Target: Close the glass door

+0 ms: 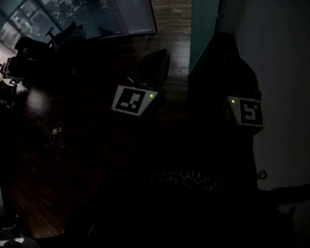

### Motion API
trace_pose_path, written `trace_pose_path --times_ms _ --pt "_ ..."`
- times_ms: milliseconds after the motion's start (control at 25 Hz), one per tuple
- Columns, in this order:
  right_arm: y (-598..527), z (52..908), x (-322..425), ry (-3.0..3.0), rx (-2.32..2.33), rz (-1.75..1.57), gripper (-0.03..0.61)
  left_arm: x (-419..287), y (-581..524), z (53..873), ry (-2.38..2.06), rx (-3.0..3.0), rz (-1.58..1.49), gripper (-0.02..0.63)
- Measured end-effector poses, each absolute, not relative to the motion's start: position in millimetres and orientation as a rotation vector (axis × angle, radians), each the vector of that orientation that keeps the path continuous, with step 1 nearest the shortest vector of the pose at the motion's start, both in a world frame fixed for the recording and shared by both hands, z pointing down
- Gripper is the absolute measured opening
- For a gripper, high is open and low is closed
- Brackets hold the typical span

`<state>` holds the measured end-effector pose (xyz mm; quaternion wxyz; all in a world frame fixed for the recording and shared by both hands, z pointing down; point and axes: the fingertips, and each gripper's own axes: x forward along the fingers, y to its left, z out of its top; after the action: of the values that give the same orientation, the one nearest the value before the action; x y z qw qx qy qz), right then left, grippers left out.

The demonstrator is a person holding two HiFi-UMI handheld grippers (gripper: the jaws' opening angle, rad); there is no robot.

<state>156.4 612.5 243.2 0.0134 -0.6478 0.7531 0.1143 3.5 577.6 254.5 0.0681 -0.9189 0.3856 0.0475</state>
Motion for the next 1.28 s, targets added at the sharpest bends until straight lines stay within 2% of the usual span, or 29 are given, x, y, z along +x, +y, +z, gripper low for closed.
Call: trace_pose_path --times_ms 1280 --pt "602.6 249.4 149.5 2.312 -2.011 0.309 0.003 -17.8 569.3 269.4 1.150 -2.812 0.170 0.002"
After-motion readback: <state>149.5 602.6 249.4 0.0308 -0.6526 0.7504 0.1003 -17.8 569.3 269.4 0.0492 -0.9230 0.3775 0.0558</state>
